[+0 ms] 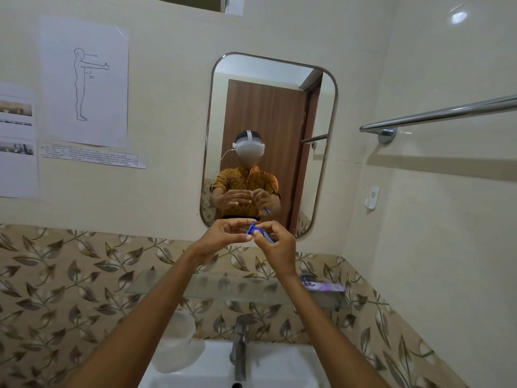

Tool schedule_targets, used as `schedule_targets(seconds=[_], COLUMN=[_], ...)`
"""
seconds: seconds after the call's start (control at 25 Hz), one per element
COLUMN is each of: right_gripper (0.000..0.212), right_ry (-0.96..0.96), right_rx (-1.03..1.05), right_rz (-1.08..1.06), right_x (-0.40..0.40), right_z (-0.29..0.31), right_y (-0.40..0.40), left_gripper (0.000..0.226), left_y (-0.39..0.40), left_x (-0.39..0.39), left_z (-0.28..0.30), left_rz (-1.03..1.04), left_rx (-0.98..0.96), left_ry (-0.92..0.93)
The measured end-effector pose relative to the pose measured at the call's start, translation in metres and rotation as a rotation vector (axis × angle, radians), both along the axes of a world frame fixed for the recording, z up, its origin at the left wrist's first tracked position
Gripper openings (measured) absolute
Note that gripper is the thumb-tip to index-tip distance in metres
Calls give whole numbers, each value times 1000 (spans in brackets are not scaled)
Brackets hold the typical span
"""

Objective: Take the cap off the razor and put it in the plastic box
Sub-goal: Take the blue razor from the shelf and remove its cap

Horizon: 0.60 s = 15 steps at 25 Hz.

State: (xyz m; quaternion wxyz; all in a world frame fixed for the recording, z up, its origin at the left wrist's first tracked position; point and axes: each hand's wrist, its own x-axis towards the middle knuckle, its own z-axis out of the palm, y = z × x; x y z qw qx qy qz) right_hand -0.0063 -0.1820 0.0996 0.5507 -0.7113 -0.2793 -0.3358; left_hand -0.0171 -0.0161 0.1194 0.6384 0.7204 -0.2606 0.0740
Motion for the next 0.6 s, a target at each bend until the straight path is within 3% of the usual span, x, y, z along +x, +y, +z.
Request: schedule_targets(seconds=[0.36, 0.6], right_gripper=[16, 30], right_ry=[89, 171], right_rx=[48, -187], right_rz=[130, 0], right_x=[8, 38], right_z=[-11, -25], right_y=[-13, -43], left_gripper=[34, 41], left_y=[12, 23], left_x=[3, 16], left_z=[-10, -34], left_rz=[167, 365], left_rx=[93, 196], left_ry=[28, 131])
